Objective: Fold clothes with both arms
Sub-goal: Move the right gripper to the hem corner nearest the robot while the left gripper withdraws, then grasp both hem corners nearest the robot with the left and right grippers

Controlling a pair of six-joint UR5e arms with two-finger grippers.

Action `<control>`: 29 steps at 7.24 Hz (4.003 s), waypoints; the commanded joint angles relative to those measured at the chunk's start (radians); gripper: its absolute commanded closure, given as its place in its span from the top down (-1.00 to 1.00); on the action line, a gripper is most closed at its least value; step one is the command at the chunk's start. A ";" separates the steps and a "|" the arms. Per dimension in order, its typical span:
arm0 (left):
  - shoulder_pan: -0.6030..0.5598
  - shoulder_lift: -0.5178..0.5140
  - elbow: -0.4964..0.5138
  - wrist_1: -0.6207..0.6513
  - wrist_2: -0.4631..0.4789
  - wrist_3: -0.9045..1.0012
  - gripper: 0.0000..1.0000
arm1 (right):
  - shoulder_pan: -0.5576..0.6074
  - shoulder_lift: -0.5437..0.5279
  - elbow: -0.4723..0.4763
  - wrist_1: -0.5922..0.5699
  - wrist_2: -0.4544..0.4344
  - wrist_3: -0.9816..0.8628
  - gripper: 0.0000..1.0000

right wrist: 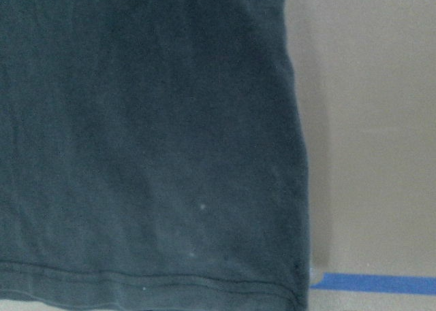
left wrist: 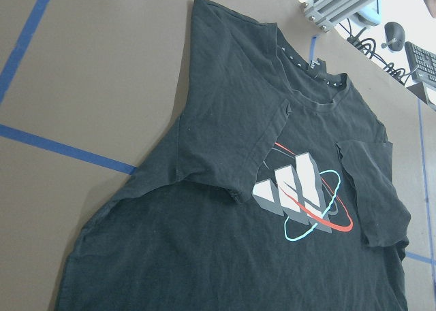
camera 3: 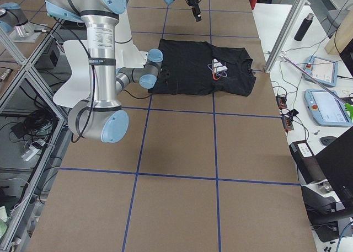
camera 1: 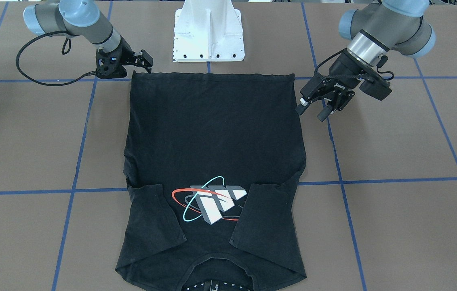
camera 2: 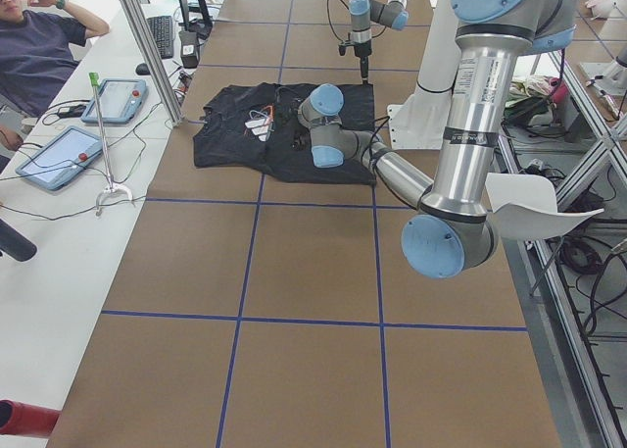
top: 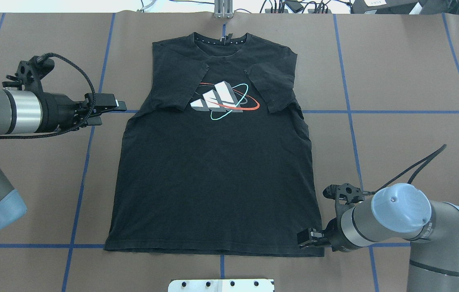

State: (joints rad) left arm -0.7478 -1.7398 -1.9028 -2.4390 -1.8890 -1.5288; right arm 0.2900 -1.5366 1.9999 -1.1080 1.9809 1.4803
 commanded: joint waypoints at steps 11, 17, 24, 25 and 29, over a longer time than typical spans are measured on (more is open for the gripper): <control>0.005 0.003 0.013 0.000 0.002 0.004 0.93 | -0.012 0.010 0.000 -0.039 -0.007 0.055 -1.00; 0.230 0.247 -0.107 -0.003 0.019 -0.064 0.96 | -0.003 0.018 0.109 -0.024 0.000 0.055 -1.00; 0.493 0.266 -0.087 0.061 0.134 -0.221 0.80 | -0.002 0.046 0.142 -0.024 -0.002 0.058 -1.00; 0.493 0.269 -0.087 0.063 0.134 -0.221 0.77 | -0.002 0.046 0.143 -0.024 -0.002 0.057 -1.00; 0.504 0.244 -0.085 0.121 0.134 -0.221 0.73 | 0.003 0.046 0.149 -0.024 0.000 0.057 -1.00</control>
State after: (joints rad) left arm -0.2461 -1.4903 -1.9892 -2.3285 -1.7555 -1.7503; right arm 0.2923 -1.4910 2.1480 -1.1321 1.9803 1.5371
